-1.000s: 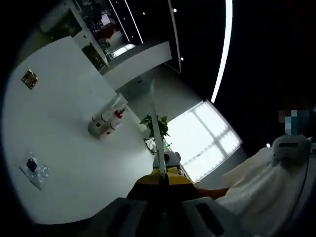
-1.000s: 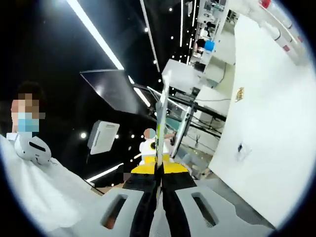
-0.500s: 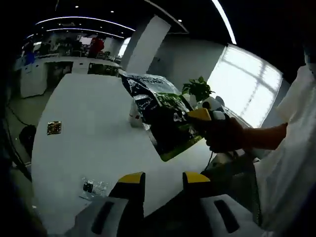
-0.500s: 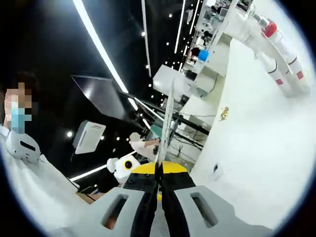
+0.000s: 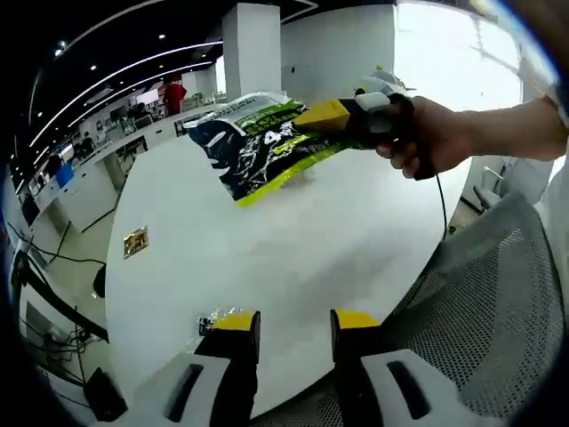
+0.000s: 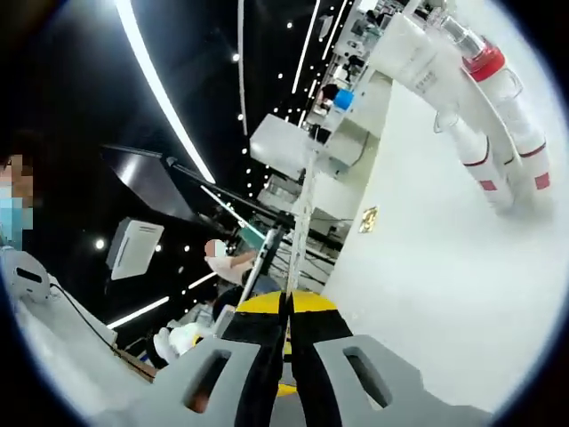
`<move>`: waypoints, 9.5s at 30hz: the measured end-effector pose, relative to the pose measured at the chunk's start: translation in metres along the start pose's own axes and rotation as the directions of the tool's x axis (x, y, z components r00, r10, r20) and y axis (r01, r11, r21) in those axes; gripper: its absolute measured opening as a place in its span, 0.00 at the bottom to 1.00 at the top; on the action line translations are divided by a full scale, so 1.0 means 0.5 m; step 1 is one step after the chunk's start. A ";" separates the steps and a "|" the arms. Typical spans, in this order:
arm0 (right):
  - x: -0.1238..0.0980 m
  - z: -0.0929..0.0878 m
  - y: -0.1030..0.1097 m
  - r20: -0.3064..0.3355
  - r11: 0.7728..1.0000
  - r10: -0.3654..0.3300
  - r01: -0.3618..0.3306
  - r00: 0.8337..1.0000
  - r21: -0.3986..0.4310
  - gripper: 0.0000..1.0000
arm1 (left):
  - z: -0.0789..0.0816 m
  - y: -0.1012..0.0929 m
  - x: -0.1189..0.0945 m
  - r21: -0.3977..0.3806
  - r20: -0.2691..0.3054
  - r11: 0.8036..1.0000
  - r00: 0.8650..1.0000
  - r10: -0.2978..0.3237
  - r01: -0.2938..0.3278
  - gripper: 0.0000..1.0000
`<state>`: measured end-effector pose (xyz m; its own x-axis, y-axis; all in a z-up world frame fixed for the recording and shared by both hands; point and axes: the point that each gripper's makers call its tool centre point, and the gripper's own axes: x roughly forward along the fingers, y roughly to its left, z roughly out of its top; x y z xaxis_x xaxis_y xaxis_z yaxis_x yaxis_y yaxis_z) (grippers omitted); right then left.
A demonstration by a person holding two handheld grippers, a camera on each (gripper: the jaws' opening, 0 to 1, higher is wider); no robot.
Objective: Arrange the skincare products in the storage area until every visible bottle or jar stands upright without overlapping.
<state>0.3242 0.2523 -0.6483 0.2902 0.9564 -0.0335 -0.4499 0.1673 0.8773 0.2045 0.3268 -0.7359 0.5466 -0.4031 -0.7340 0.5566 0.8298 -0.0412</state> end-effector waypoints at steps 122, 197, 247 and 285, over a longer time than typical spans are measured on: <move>0.012 -0.022 -0.349 -0.035 0.425 -0.736 0.421 0.676 -0.801 0.48 | -0.049 0.016 0.005 0.069 -0.103 0.997 0.993 0.052 -0.045 0.21; -0.165 -0.085 0.138 0.205 0.619 -0.332 0.376 0.921 -0.690 0.34 | -0.011 0.038 -0.004 -0.020 -0.049 1.000 0.999 0.012 -0.013 0.25; -0.198 -0.125 0.072 0.251 0.381 -0.494 0.467 0.832 -0.798 0.43 | -0.022 0.147 0.089 -0.235 -0.138 0.972 0.989 -0.051 0.017 0.41; -0.074 -0.243 0.108 -0.080 0.962 -0.235 0.220 0.969 -0.162 0.09 | 0.102 -0.169 -0.089 0.296 0.138 0.944 0.972 -0.190 0.142 0.42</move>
<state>0.1864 0.2551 -0.6577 0.3192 0.9062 -0.2775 -0.5060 0.4105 0.7586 0.1650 0.2547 -0.6652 0.5122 -0.6028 -0.6118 0.7889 0.6119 0.0575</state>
